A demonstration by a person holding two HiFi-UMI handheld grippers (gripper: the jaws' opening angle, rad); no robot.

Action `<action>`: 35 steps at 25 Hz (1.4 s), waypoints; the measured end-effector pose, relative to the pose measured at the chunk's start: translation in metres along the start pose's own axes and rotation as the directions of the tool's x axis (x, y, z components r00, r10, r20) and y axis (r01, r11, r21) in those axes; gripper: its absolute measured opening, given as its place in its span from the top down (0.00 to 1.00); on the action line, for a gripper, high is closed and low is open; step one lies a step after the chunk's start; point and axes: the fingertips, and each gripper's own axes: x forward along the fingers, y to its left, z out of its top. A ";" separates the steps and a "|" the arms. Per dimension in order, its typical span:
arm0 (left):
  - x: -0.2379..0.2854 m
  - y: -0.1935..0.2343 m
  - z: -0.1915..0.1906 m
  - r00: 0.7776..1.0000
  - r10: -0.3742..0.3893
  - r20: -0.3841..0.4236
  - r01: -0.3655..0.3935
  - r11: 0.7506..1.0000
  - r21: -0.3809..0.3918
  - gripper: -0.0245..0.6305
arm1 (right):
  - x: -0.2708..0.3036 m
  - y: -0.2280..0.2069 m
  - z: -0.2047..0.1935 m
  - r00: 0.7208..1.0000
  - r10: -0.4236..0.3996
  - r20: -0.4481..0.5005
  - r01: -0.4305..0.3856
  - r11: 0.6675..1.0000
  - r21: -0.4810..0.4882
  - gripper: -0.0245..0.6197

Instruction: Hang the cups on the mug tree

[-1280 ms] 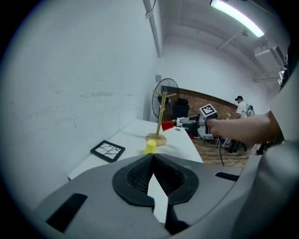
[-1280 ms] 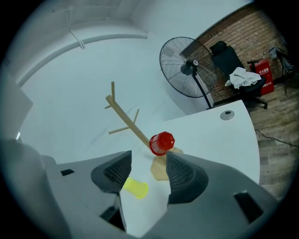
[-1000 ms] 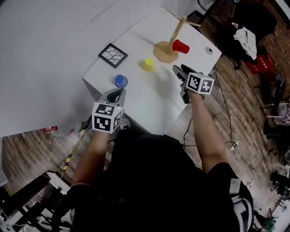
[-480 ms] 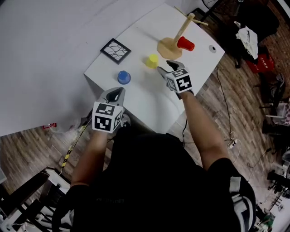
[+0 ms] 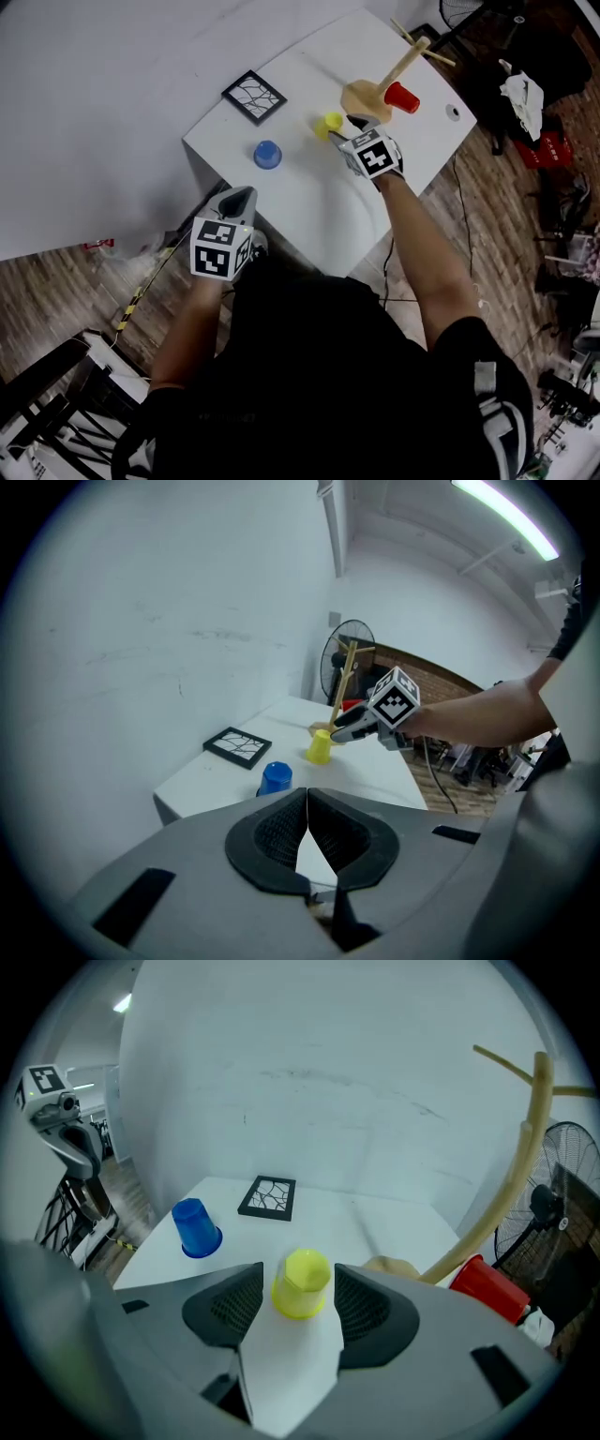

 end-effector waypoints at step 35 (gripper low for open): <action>0.002 0.006 0.004 1.000 0.022 0.017 -0.022 0.999 -0.025 0.94 | -0.004 -0.010 0.023 0.999 -0.004 0.045 0.003 1.000 0.021 0.63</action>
